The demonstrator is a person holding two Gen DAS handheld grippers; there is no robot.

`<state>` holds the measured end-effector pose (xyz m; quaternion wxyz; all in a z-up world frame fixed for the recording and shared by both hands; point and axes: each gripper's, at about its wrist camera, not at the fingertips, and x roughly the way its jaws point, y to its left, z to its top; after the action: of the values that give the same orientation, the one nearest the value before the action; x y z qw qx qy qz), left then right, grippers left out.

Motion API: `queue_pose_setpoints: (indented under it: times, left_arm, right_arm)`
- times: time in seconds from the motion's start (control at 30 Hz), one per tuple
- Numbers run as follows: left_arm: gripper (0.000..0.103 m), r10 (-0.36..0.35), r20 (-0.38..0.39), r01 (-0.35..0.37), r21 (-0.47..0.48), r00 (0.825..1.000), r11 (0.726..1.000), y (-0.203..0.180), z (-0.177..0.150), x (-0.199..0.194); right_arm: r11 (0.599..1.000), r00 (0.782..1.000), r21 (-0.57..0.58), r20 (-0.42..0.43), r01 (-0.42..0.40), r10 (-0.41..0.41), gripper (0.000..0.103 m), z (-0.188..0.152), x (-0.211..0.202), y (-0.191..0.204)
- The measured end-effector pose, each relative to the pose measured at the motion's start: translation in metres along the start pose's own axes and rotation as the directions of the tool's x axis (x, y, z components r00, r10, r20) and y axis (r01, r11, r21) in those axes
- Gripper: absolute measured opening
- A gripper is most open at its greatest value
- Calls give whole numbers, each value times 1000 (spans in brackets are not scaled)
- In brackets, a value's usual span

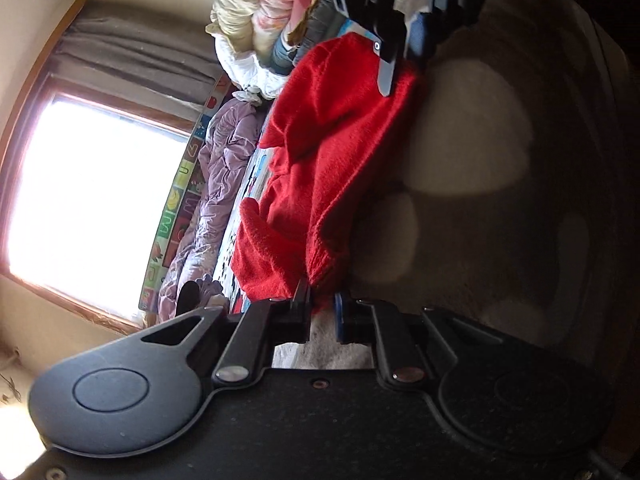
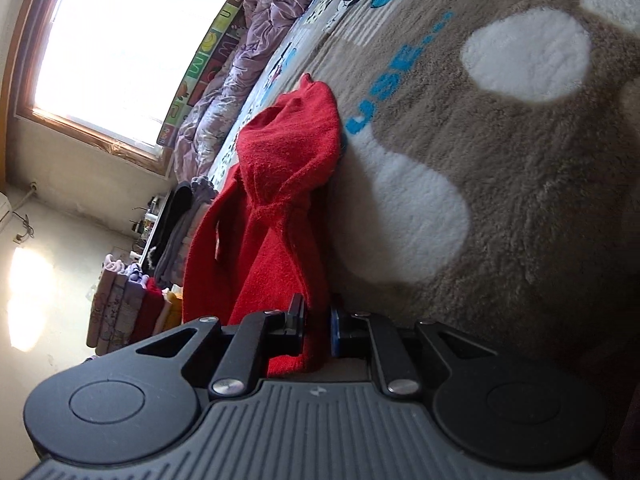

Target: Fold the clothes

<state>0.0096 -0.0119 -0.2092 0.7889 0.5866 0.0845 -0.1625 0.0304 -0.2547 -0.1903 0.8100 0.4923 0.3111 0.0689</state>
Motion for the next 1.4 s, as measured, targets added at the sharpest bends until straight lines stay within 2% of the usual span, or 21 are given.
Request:
queue_pose_setpoints:
  times: [0.17, 0.3, 0.47, 0.6, 0.67, 0.7, 0.73, 0.77, 0.8, 0.83, 0.9, 1.0, 1.1, 1.13, 1.2, 1.23, 1.27, 1.33, 1.4]
  left_arm:
    - [9, 7, -3, -7, 98, 1000, 995, -16, -6, 1]
    - [6, 26, -8, -24, 198, 1000, 980, -31, -10, 0]
    - [6, 4, -34, 2, 199, 999, 980, -25, -10, -8]
    - [8, -32, -76, 45, 168, 997, 985, -17, -9, -15]
    - [18, -43, -99, 57, 149, 994, 987, -13, -8, -20]
    - [33, -43, -107, 58, 143, 993, 988, -12, -7, -22]
    - [56, -45, -113, 60, 135, 993, 989, -9, -6, -26]
    - [71, -48, -118, 63, 127, 992, 990, -7, -5, -29]
    - [81, -62, -118, 75, 111, 991, 991, -2, -4, -33]
    - [81, -77, -119, 88, 94, 990, 992, 3, -3, -37]
    - [81, -64, -116, 71, 54, 991, 996, 12, 2, -41]
    - [81, -45, -111, 43, -25, 993, 999, 27, 9, -46]
    - [81, -23, -43, 17, -142, 999, 990, 51, 16, -54]
    - [82, -16, -20, 11, -199, 1000, 980, 61, 19, -56]
    - [82, -12, 17, 17, -344, 1000, 939, 80, 21, -57]
    - [83, -45, 48, 61, -425, 998, 903, 92, 24, -52]
    - [83, -89, 86, 120, -499, 992, 858, 101, 24, -47]
    - [86, -172, 109, 202, -618, 979, 759, 110, 21, -34]
    - [86, -227, 110, 238, -698, 968, 676, 112, 18, -21]
  right_arm:
    - [997, 999, -54, 1, 48, -48, 14, -6, -2, 4]
    - [991, 996, -98, 4, 87, -87, 10, -9, -6, 9]
    - [981, 992, -144, 13, 130, -129, 14, -13, -10, 15]
    - [986, 992, -104, 14, 128, -127, 26, -14, -23, 11]
    - [991, 993, -65, 12, 114, -114, 32, -14, -30, 7]
    - [993, 994, -46, 11, 107, -107, 35, -14, -33, 5]
    - [995, 995, -26, 11, 100, -100, 43, -14, -36, 3]
    - [996, 996, -2, 13, 89, -89, 53, -13, -38, 2]
    - [997, 997, 20, 22, 80, -81, 61, -12, -42, 1]
    - [997, 997, 38, 32, 71, -72, 64, -10, -47, -1]
    - [996, 997, 69, 50, 56, -59, 71, -7, -57, -3]
    - [994, 997, 104, 80, 13, -22, 75, -2, -66, -3]
    - [995, 993, 92, 118, -29, 18, 78, 9, -71, 4]
    - [997, 990, 70, 135, -45, 35, 79, 14, -72, 6]
    - [997, 984, 23, 167, -74, 69, 81, 25, -75, 11]
    - [996, 980, -7, 179, -89, 89, 82, 31, -75, 13]
    - [994, 976, -38, 191, -103, 108, 84, 38, -74, 15]
    - [987, 969, -101, 202, -123, 142, 87, 51, -71, 13]
    - [983, 965, -127, 209, -130, 155, 87, 62, -66, 5]
